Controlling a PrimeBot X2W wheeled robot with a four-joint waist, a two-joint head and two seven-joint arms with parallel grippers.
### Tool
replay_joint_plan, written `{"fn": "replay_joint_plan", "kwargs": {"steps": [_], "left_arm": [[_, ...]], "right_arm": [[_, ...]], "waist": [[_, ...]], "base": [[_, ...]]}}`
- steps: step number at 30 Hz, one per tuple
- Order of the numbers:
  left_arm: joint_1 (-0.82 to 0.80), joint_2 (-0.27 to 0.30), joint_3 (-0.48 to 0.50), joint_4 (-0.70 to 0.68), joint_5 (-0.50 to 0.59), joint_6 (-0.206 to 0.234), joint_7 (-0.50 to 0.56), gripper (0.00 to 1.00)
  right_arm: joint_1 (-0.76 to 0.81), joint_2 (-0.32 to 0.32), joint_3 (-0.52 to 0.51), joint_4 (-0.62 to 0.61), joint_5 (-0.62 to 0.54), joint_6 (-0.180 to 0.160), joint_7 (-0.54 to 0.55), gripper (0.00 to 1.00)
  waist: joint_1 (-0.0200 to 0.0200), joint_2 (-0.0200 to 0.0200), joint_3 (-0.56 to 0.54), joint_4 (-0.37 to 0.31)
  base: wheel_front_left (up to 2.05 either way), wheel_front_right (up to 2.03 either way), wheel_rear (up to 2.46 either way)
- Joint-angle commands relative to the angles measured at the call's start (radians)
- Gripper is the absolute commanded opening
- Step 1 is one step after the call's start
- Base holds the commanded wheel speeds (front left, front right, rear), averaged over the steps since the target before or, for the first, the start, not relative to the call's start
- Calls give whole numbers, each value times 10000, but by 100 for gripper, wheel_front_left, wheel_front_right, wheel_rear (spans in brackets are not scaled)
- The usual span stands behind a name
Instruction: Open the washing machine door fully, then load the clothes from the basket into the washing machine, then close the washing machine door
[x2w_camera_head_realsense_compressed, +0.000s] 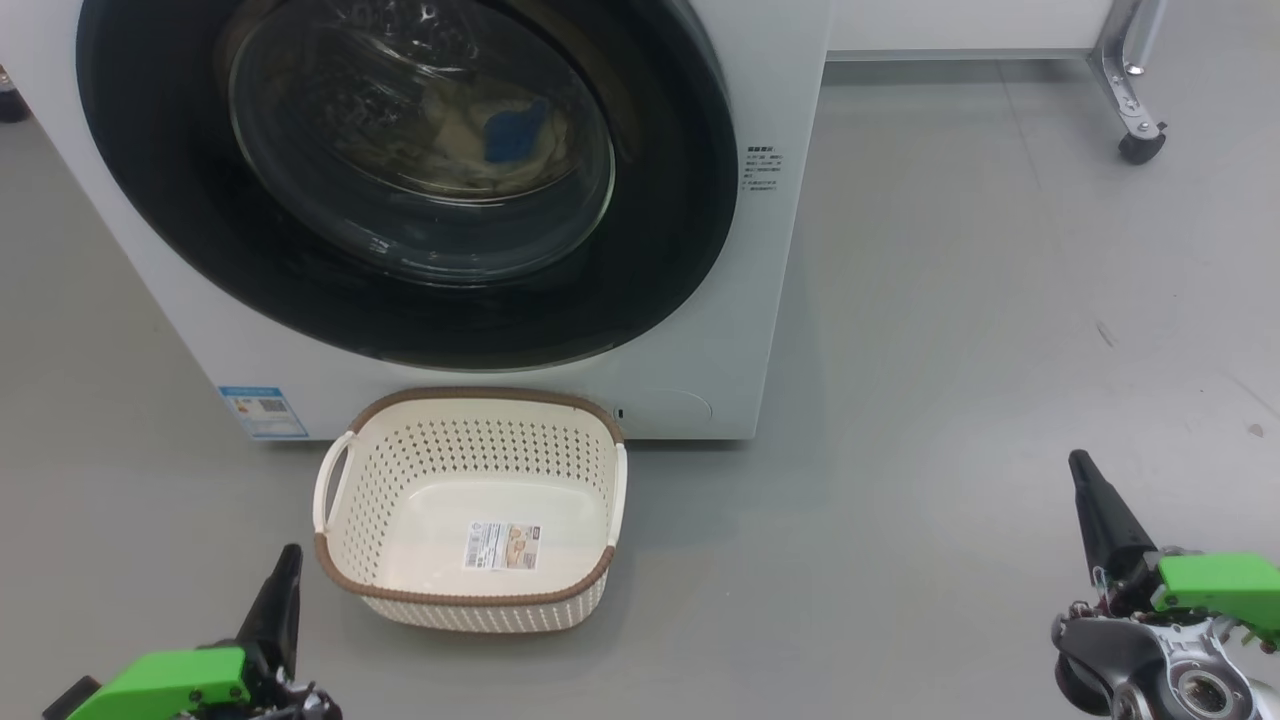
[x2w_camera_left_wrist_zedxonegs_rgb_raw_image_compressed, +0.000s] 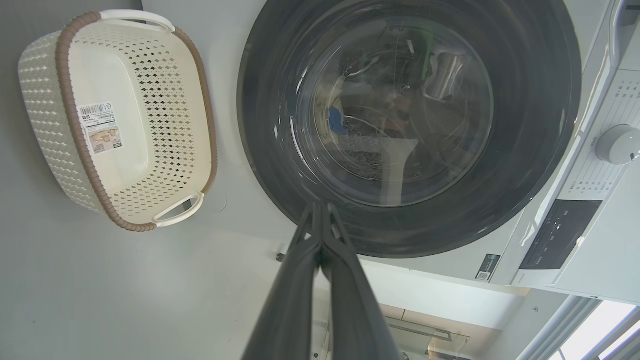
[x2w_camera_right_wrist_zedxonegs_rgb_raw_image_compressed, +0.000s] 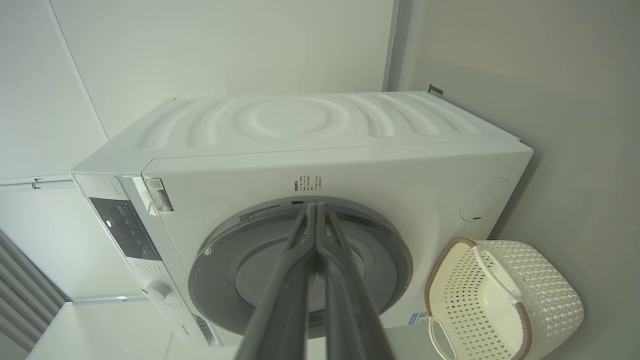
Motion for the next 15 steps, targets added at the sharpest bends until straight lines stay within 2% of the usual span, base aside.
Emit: {"fn": "replay_joint_plan", "kwargs": {"steps": [1,15], "left_arm": [[-490,177,363,-274,-23,-6,67,0],[-494,145,409,-272,16,-6,104,0]], "right_arm": [[-527,-199,144,-294,28,-29,51,0],[-532,-159,87,-290,-20,-29,96,0]], "waist": [[0,0,1,0],[0,0,1,0]], "base": [[0,0,0],[0,0,0]]}}
